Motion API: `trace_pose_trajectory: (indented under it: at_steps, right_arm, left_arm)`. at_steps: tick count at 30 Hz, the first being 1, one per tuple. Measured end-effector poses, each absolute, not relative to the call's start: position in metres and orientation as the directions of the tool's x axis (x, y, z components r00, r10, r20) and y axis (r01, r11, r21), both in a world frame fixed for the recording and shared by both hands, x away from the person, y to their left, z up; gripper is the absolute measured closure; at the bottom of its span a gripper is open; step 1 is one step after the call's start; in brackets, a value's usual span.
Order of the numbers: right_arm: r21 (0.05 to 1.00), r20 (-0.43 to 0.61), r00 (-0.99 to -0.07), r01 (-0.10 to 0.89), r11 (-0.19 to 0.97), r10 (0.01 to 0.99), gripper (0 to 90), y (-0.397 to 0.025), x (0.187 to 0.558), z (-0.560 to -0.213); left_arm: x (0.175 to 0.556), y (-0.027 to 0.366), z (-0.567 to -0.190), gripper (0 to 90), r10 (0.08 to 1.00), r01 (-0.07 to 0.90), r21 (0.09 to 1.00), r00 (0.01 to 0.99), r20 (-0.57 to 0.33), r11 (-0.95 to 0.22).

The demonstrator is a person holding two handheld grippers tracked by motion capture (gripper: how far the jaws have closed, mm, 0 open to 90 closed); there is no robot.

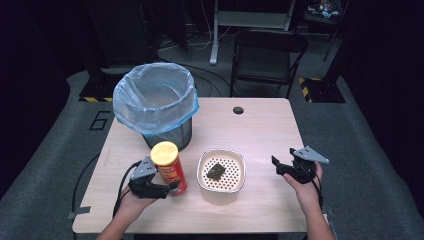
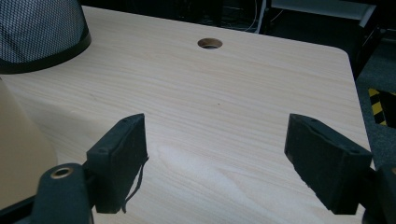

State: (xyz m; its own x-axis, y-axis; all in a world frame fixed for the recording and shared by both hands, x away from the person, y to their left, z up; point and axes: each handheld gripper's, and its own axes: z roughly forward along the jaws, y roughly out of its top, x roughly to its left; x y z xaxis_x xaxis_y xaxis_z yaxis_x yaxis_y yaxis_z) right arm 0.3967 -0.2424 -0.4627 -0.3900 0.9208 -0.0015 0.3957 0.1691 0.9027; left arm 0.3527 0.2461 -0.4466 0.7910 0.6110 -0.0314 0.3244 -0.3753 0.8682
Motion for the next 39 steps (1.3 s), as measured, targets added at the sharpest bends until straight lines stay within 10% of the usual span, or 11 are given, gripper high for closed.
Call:
trace_pose_trajectory:
  at_steps: [39]
  right_arm:
    - [0.874, -0.008, -0.418, 0.439, 0.21, 0.908, 21.9, -0.233, 0.393, -0.472]
  left_arm:
    - [0.381, 0.254, -0.237, 24.1, 0.637, 0.31, 0.87, 0.771, 0.007, -0.384]
